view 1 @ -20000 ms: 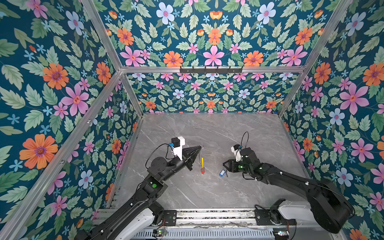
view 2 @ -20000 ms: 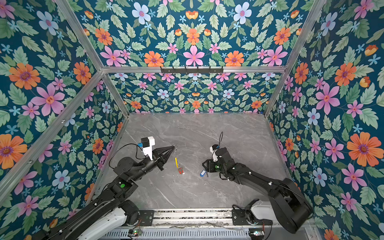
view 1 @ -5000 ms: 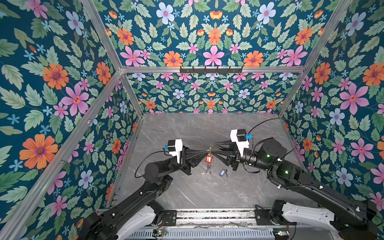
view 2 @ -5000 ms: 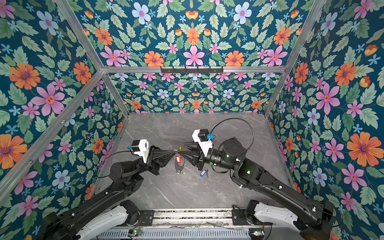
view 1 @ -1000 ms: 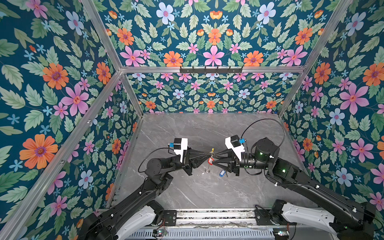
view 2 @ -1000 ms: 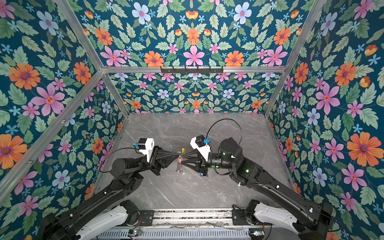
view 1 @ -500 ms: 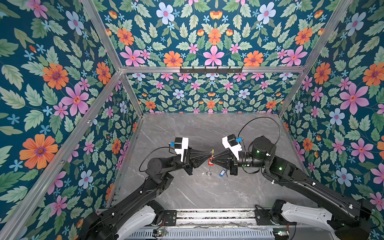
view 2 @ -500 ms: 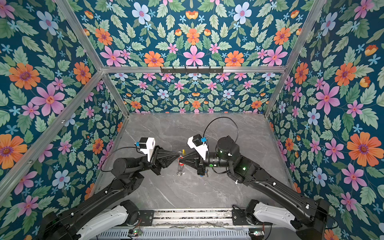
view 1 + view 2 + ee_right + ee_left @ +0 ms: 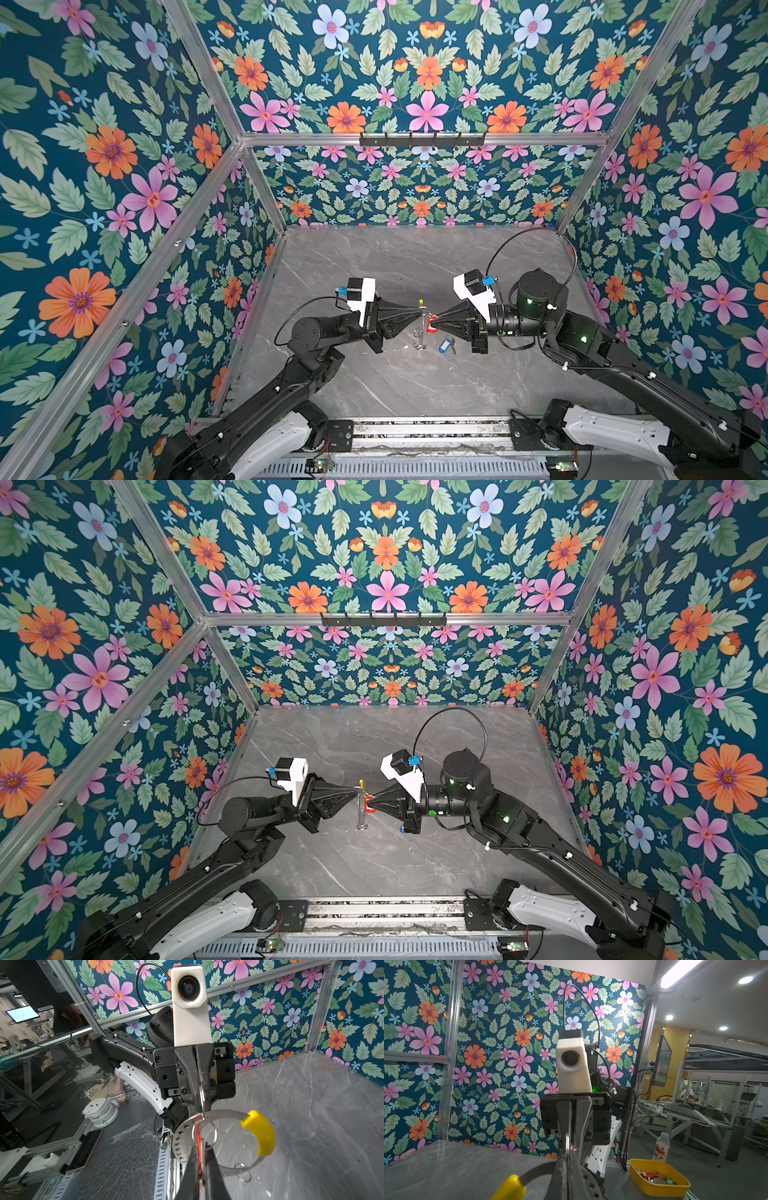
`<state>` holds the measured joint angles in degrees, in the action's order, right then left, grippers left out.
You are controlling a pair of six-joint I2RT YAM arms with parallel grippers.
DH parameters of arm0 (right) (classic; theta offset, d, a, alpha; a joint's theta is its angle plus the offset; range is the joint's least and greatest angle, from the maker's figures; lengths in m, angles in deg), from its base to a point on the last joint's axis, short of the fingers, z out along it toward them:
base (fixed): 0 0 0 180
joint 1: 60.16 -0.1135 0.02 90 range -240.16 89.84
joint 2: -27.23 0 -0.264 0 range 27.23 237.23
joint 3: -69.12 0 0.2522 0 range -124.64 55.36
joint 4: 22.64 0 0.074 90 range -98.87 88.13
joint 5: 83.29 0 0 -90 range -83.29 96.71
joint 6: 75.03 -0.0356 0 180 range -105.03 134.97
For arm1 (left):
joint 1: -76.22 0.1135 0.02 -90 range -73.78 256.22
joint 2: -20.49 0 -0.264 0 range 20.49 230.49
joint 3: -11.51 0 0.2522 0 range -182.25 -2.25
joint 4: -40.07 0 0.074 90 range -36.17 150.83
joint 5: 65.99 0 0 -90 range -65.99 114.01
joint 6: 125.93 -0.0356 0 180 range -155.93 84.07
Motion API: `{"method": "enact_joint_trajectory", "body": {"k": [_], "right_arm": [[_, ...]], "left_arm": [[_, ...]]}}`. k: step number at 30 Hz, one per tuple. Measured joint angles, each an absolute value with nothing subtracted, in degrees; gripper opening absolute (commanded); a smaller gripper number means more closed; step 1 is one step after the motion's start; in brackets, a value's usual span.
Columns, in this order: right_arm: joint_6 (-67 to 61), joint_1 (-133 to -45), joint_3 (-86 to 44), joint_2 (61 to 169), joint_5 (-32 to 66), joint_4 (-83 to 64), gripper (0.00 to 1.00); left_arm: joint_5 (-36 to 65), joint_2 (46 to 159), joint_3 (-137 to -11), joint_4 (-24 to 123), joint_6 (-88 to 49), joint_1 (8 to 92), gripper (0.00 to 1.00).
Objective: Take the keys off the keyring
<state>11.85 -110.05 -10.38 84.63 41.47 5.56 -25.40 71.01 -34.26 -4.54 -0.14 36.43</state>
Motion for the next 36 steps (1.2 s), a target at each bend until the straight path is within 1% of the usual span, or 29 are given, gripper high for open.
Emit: {"method": "enact_joint_trajectory", "body": {"k": [9, 19, 28, 36], "right_arm": [[15.2, -106.64, -14.4, 86.86, 43.39, 10.83, 0.0], [16.92, -105.79, -16.47, 88.57, 45.62, 12.75, 0.0], [16.97, -105.72, -13.5, 88.76, 47.92, 10.37, 0.0], [15.55, -105.77, -11.29, 89.68, 50.71, 6.15, 0.0]], "left_arm": [[-27.17, 72.11, -33.67, -5.35, 1.56, 36.43, 0.0], [-28.35, 74.53, -32.58, -12.49, 7.09, 36.43, 0.0], [-28.65, 78.14, -31.95, -22.51, 15.24, 36.5, 0.0], [-28.17, 78.42, -31.95, -24.14, 17.67, 36.58, 0.0]]}}
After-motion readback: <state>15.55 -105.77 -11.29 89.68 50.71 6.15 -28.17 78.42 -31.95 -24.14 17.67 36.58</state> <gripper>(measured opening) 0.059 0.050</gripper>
